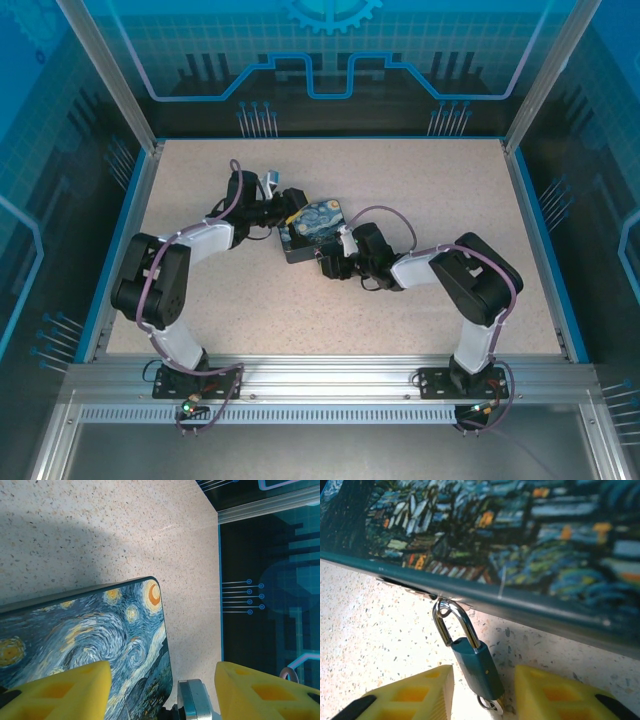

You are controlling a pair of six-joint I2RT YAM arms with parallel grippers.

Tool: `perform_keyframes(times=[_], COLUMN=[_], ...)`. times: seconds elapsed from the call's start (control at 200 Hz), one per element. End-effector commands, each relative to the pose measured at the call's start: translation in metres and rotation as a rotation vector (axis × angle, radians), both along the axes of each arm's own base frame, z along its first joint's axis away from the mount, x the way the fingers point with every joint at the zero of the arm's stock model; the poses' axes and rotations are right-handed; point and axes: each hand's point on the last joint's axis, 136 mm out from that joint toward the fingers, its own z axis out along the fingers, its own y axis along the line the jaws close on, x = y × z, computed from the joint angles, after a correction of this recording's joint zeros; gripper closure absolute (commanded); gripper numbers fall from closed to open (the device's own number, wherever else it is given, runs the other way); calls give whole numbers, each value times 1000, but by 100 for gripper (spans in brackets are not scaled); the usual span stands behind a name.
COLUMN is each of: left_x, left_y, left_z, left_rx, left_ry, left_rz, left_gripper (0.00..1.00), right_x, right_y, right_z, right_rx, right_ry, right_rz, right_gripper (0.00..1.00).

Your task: Unlock the padlock with the key

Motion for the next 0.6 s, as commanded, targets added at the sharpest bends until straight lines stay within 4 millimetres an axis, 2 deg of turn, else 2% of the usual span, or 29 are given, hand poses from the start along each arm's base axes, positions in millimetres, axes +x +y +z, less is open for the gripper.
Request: perform_keyframes(times=[0.0, 0.245, 0.595], left_x=[2, -2, -21], left_y=[-5, -5, -7], left_z=[4, 0, -12], left_rx=[-22, -17, 2], left_ry=[-7, 2, 46], left_rz=[-15, -15, -25], left_gripper=[42, 43, 43], right_x=[0, 3, 13], right_y=[8, 7, -16], right_z=[3, 9, 20], right_rx=[18, 25, -33], right_ry=[-13, -31, -47], right_rz=[25, 6, -164], right_gripper=[68, 88, 99])
